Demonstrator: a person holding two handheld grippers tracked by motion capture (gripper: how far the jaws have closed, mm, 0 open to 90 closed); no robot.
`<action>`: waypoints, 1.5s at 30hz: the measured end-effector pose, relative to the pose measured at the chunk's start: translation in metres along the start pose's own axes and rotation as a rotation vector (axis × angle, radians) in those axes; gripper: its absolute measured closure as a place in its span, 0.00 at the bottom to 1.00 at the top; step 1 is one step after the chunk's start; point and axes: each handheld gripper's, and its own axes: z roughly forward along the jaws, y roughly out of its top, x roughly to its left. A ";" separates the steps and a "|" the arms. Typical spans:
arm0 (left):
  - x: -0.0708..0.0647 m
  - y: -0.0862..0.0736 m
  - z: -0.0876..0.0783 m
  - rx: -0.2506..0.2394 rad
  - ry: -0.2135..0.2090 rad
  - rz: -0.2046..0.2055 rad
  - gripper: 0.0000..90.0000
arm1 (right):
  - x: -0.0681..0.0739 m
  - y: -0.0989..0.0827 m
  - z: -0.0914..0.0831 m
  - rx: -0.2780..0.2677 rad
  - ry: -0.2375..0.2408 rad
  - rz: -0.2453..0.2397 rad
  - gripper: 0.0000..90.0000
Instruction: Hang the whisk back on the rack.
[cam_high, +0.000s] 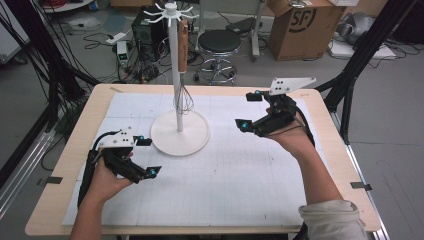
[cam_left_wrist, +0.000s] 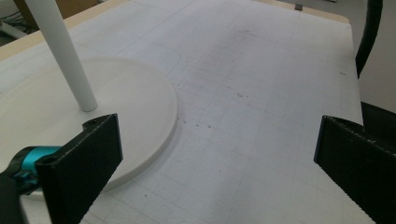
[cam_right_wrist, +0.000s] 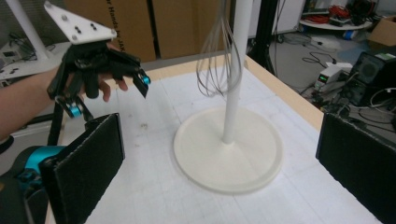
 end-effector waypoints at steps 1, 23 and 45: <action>0.000 0.000 0.000 -0.002 -0.002 -0.001 0.02 | 0.000 -0.004 -0.001 -0.004 -0.013 -0.008 0.00; 0.000 -0.002 0.003 -0.010 -0.032 -0.007 0.02 | 0.007 -0.078 -0.026 -0.029 -0.053 0.058 0.00; -0.001 -0.005 0.010 -0.001 -0.051 -0.013 0.02 | 0.015 -0.155 -0.040 0.004 -0.125 0.143 0.00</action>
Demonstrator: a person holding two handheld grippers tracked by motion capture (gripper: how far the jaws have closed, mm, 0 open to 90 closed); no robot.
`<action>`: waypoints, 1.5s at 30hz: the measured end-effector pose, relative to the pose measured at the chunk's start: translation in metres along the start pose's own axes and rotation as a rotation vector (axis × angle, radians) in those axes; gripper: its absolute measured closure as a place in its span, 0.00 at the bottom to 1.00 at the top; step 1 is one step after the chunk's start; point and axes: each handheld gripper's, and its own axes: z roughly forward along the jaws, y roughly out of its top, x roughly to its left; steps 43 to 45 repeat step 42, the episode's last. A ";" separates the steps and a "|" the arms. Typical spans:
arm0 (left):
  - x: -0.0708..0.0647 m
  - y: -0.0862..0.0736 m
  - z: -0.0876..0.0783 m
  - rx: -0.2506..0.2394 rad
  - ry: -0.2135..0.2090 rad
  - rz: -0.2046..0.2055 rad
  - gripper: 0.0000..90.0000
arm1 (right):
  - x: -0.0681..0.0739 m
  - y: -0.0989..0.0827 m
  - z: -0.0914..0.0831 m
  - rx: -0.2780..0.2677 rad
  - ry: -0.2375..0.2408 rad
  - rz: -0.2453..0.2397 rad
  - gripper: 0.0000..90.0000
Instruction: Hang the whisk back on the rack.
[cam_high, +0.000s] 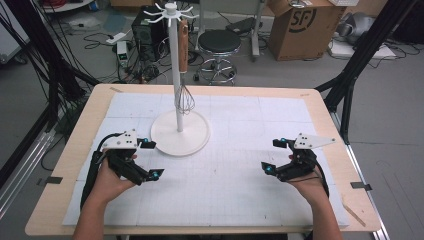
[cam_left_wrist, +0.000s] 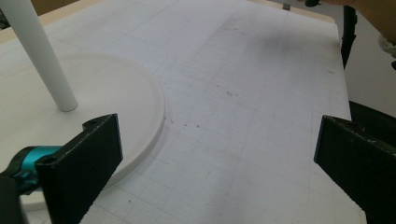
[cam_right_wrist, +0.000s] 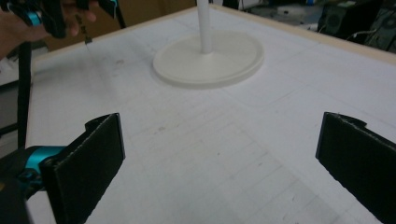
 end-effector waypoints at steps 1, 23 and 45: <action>0.000 0.000 0.000 0.001 0.001 0.001 0.02 | 0.000 0.000 0.000 0.001 -0.002 -0.004 0.00; -0.002 0.000 0.000 0.004 -0.001 0.007 0.02 | -0.003 -0.005 0.005 0.021 0.002 0.012 0.00; -0.001 -0.002 0.002 0.016 0.004 0.001 0.02 | -0.003 -0.006 0.008 0.037 0.012 0.015 0.00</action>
